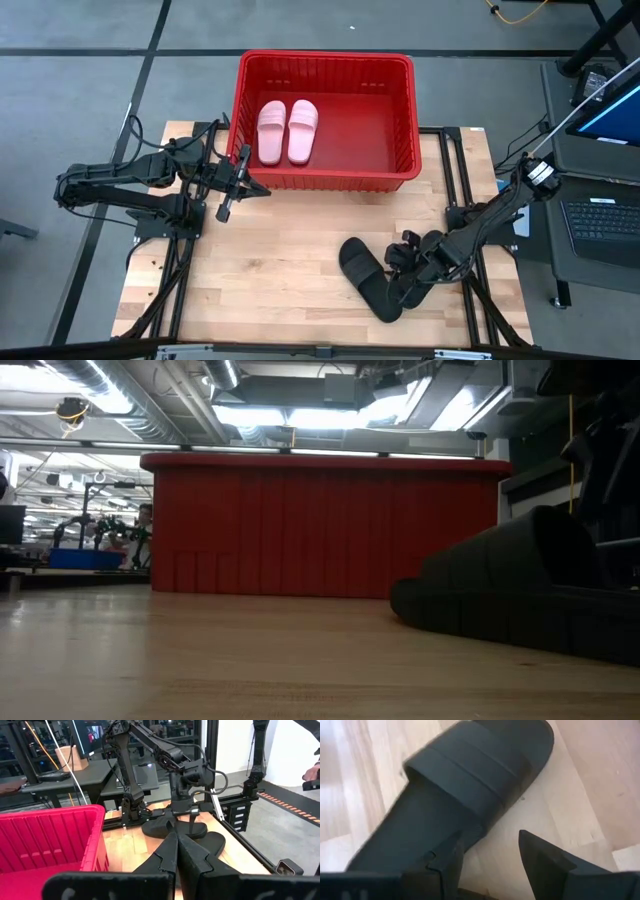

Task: Pick and place slides into bin
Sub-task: Put the left black slide into the red bin

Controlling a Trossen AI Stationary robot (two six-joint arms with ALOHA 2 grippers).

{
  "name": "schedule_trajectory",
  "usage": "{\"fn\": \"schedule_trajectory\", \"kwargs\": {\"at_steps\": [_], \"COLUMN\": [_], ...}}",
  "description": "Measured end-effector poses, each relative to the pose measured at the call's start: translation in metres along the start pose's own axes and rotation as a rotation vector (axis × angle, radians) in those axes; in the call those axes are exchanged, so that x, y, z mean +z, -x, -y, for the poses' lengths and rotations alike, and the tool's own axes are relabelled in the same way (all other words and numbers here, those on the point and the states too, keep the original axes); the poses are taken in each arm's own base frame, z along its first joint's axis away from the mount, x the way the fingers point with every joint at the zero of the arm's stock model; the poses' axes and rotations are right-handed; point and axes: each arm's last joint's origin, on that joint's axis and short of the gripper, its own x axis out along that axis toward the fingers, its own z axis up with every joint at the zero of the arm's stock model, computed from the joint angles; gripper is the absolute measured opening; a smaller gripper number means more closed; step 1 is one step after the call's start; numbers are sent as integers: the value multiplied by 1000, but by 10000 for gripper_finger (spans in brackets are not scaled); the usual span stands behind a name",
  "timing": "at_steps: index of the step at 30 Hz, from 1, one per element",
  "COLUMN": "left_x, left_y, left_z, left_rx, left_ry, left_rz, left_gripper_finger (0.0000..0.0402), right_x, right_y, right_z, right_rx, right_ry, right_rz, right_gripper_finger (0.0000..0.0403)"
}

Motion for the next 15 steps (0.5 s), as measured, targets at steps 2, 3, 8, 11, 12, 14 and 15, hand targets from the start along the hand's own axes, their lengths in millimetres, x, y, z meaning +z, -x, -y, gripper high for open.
{"fn": "schedule_trajectory", "kwargs": {"at_steps": [2,3,8,11,12,14,15], "left_x": [0,0,0,0,0,0,0], "left_y": [0,0,0,0,0,0,0], "left_z": [0,0,0,0,0,0,0], "left_rx": [0,0,0,0,0,0,0], "left_ry": [0,0,0,0,0,0,0], "left_rz": [0,0,0,0,0,0,0], "left_gripper_finger": [3,4,1,2,3,5,5], "right_x": [0,0,-1,-3,-4,-6,-6], "right_y": [-2,-2,-7,-11,-14,-19,-22], "right_z": [-1,-1,-3,-3,-4,-5,-6], "right_rx": [17,27,48,29,24,14,10], "right_ry": [-8,-13,10,34,37,43,46], "right_rz": [13,21,37,23,19,11,8], "right_gripper_finger": [190,190,190,190,190,190,190]}}
